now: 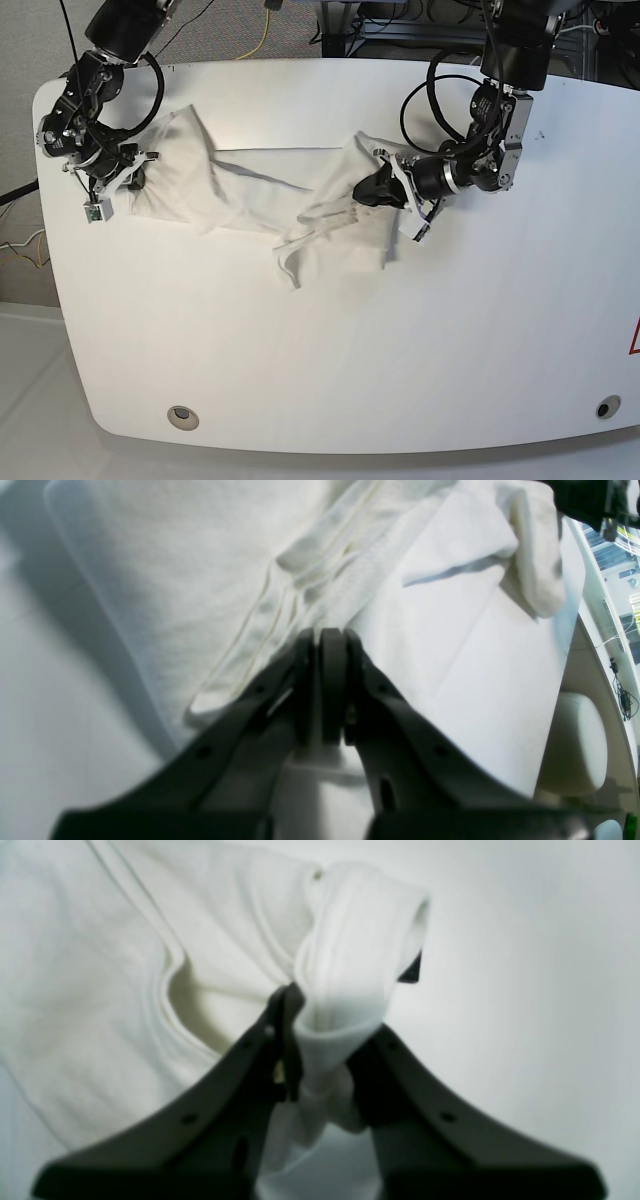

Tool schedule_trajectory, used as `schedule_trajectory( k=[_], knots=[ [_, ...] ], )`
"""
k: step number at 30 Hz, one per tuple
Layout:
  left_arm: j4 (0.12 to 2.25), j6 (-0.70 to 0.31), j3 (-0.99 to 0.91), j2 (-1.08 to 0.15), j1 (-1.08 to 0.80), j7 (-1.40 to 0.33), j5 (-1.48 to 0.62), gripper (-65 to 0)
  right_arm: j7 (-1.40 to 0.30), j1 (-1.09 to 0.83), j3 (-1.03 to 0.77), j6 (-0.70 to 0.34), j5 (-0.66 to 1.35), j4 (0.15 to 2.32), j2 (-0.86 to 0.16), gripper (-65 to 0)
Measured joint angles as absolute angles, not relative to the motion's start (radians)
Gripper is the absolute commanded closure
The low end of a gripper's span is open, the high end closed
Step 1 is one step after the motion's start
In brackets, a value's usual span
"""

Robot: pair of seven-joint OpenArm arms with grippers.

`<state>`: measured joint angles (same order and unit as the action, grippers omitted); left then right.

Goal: Fold the T-shirt properly
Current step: 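Pull the held shirt end with the right gripper to straighten the strip, then lift the shirt end with the right gripper and fold it toward the left gripper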

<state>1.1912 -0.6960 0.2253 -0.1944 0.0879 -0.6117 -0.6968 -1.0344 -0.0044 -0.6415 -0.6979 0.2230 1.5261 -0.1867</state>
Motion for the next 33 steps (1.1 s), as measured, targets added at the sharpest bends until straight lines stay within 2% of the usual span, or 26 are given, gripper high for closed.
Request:
schedule_trajectory(
  k=[10, 15, 23, 33],
  knots=[
    [1.191, -0.696, 0.225, -0.193, 0.089, -0.612, -0.696, -1.2, -1.144, 0.004, -0.640, -0.699, 0.232, 1.762, -0.133, 0.0],
    [1.191, -0.696, 0.225, -0.193, 0.089, -0.612, -0.696, -1.2, -1.192, 0.000, -0.640, -0.699, 0.231, 1.814, -0.107, 0.0],
    [1.191, -0.696, 0.225, -0.193, 0.089, -0.612, -0.696, -1.2, -1.190, -0.001, -0.545, -0.697, 0.233, 1.872, -0.076, 0.0],
    [1.191, -0.693, 0.223, -0.181, 0.089, -0.612, -0.695, -1.2, -1.191, -0.001, -0.510, -0.696, 0.228, 1.912, -0.012, 0.0]
  ],
)
